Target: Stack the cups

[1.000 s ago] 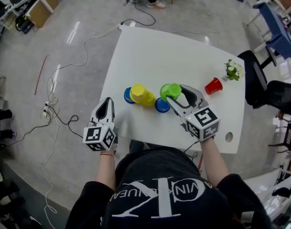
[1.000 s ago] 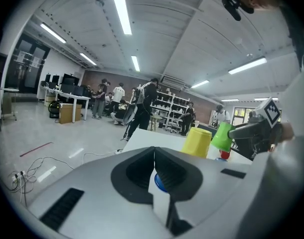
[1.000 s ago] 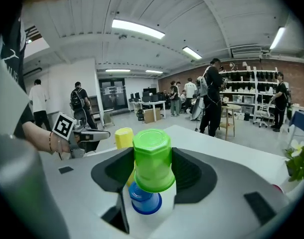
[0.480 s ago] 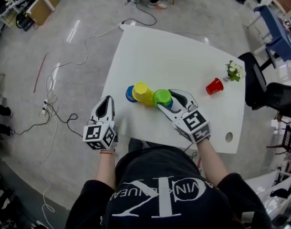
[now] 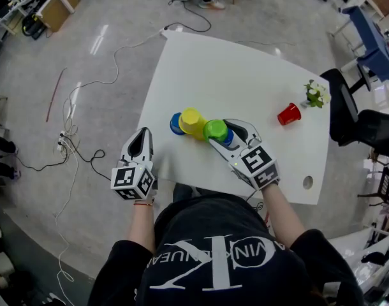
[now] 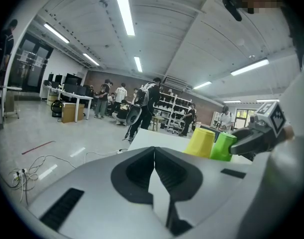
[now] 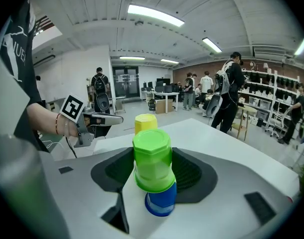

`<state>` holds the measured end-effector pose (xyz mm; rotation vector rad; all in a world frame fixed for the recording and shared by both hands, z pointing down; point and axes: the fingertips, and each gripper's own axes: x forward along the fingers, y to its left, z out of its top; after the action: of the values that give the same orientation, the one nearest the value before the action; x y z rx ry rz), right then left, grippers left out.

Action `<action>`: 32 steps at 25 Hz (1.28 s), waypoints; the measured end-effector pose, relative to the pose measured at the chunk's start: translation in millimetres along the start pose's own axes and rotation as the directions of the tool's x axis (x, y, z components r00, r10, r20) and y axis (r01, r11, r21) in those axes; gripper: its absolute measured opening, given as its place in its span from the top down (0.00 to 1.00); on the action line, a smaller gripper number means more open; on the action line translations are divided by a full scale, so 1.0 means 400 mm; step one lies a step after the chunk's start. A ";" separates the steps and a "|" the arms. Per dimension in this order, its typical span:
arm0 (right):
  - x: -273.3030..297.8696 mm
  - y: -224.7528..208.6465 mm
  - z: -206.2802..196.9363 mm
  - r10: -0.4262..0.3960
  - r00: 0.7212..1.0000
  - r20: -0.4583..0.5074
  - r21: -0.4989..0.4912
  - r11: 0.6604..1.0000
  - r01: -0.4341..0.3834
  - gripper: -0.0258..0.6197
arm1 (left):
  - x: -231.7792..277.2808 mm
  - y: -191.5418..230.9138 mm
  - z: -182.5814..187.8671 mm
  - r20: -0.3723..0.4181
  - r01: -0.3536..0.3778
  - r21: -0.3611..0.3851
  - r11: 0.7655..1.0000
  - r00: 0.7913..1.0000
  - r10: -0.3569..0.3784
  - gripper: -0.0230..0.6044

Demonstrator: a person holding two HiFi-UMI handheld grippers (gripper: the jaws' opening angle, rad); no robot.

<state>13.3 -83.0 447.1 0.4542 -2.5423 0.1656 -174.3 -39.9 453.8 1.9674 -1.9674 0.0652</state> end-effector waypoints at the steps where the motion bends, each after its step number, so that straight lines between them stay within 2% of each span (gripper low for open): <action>1: 0.002 0.001 0.000 0.000 1.000 0.000 -0.003 1.000 0.000 0.58 | 0.000 0.001 -0.001 0.000 0.000 0.000 1.000 1.000 0.000 0.96; 8: 0.007 -0.001 0.003 -0.001 1.000 -0.001 -0.003 1.000 0.001 0.57 | 0.004 0.003 0.000 0.000 0.002 -0.001 1.000 1.000 -0.002 0.96; 19: -0.016 -0.009 -0.003 0.026 0.999 0.038 0.052 0.998 -0.028 0.51 | 0.016 -0.010 -0.014 -0.011 0.008 -0.003 1.000 1.000 -0.008 0.96; 26: -0.072 -0.051 -0.017 0.009 0.998 0.062 0.074 0.997 -0.013 0.51 | 0.019 -0.015 -0.020 -0.023 -0.006 0.001 1.000 1.000 0.006 0.96; 32: -0.122 -0.118 -0.063 -0.037 0.998 0.048 0.085 0.996 0.033 0.51 | 0.028 -0.026 -0.029 -0.033 -0.024 0.012 1.000 0.999 0.024 0.96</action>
<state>81.2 -107.9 443.2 0.5421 -2.5817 0.2523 -161.3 -47.8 465.5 1.9373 -1.9743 0.1155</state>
